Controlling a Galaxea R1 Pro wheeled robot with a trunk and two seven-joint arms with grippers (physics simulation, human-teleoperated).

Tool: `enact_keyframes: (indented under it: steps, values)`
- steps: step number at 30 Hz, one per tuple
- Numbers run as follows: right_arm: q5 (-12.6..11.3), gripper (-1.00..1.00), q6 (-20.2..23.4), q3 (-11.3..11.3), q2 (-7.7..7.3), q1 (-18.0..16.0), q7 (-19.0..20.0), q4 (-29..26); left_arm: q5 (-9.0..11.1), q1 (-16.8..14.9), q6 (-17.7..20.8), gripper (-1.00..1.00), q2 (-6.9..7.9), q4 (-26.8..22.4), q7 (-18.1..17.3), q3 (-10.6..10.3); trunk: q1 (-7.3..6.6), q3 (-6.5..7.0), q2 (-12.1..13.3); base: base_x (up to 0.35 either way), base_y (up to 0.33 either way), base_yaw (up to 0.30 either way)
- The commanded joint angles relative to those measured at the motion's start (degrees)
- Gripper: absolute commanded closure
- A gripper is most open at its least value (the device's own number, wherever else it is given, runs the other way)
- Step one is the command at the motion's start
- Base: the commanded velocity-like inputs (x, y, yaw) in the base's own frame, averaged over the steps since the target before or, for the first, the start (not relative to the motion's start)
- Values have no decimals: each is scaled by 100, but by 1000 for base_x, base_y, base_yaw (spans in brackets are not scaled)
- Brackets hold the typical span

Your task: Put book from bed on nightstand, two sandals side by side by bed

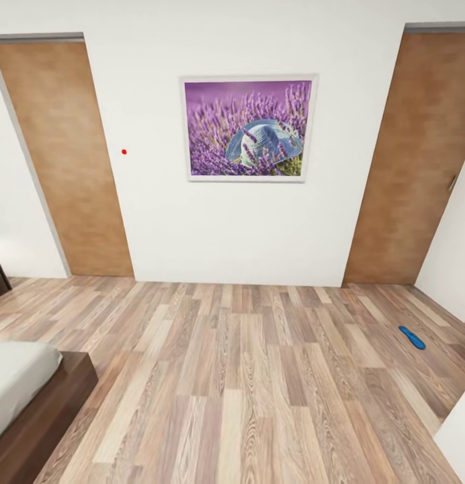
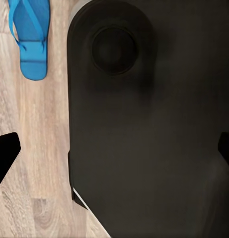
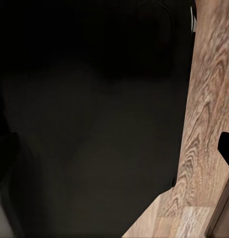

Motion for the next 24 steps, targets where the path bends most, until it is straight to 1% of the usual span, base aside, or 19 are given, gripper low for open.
enact_keyframes:
  steps: [1,24]
  values:
    - [2,-100,3,-5,1,-1,-2,0,-2,3,-8,-100,-1,-9,0,24,3,-3,-2,223,0,0]
    - [-16,-100,10,0,3,-2,-2,0,-2,3,-8,-100,-1,-8,-1,24,3,-3,-2,223,0,0]
